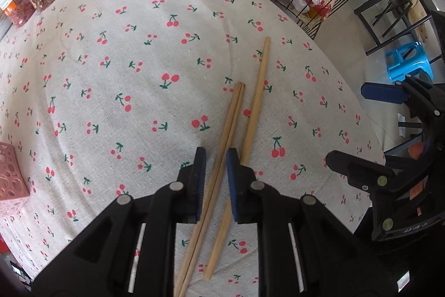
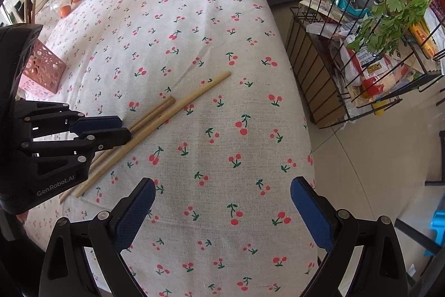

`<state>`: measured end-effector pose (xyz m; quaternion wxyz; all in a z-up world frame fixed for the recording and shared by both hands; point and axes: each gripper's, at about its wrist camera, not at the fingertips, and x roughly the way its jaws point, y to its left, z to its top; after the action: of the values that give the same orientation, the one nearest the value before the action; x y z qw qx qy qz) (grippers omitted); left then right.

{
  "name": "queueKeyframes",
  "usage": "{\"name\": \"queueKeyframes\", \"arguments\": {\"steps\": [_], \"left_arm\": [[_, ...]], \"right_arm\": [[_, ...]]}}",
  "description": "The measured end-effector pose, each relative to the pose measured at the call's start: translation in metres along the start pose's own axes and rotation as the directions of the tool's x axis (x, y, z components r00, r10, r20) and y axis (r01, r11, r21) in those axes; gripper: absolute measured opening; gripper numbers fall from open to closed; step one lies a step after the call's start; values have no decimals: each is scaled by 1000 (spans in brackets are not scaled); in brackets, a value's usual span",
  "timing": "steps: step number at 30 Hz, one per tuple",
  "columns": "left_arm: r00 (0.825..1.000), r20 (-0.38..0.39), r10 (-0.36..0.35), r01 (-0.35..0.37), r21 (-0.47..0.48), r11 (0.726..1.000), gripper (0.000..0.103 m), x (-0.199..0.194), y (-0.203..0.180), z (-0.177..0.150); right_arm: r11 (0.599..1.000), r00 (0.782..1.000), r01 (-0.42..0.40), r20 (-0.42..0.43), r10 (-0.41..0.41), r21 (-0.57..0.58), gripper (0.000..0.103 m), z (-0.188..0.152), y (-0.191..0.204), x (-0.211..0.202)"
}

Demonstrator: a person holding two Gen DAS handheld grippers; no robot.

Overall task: Organize utensils
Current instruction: 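Reach the left gripper down to the wooden chopsticks and close on them, then lift the wooden chopsticks with the left gripper while the right gripper grasps the last wooden chopstick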

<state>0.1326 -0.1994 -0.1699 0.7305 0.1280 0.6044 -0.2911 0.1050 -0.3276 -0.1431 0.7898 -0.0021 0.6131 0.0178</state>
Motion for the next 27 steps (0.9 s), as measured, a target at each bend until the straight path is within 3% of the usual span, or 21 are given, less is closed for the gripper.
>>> {"name": "queueKeyframes", "arguments": {"steps": [4, 8, 21, 27], "left_arm": [[997, 3, 78, -78, 29, 997, 15, 4, -10, 7], [995, 22, 99, -98, -32, 995, 10, -1, 4, 5], [990, 131, 57, -33, -180, 983, 10, -76, 74, -73], [979, 198, 45, -1, -220, 976, 10, -98, 88, -96]], "right_arm": [[1000, 1000, 3, -4, -3, 9, 99, 1, -1, 1], [1000, 1000, 9, -6, -9, 28, 99, 3, -4, 2], [989, 998, -58, 0, 58, 134, 99, 37, 9, 22], [984, 1000, -4, -12, 6, 178, 98, 56, 23, 44]]}}
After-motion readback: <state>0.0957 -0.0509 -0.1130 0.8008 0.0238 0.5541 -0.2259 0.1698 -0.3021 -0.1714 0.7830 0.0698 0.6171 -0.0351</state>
